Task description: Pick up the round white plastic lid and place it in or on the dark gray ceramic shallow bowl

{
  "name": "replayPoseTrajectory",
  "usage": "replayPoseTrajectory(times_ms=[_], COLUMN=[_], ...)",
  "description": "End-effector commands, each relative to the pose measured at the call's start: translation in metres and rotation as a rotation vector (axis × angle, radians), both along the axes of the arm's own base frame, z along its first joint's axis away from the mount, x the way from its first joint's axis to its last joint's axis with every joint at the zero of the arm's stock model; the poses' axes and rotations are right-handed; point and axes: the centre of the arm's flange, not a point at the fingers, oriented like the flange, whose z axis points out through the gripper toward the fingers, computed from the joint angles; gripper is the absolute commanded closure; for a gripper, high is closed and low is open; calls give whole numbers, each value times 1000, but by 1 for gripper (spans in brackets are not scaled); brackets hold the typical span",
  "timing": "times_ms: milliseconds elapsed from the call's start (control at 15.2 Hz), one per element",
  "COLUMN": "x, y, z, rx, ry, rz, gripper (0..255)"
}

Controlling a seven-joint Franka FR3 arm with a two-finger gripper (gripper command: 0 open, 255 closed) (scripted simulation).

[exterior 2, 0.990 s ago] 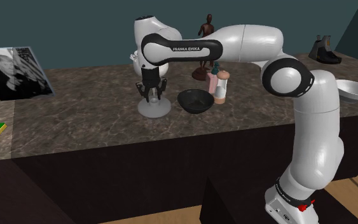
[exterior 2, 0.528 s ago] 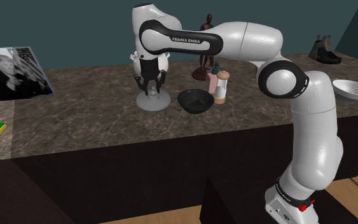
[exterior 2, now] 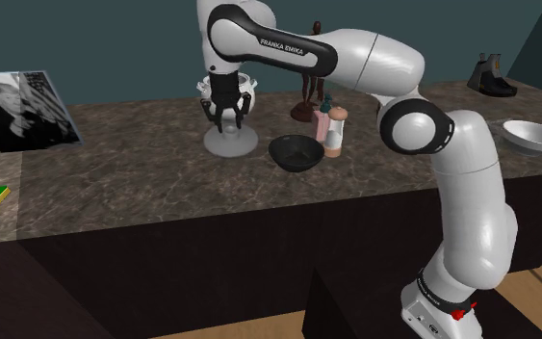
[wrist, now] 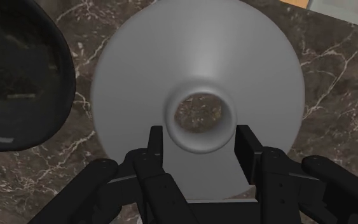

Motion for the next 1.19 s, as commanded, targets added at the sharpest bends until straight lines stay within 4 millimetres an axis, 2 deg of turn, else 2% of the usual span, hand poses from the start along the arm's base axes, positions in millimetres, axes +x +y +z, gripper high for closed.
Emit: replayPoseTrajectory(times_ms=[0, 1056, 1122], x=[0, -3, -3], y=[-14, -225, -225], z=[6, 38, 32], rx=[0, 0, 0], ry=[0, 0, 0], rz=[0, 0, 0], gripper=[255, 255, 255])
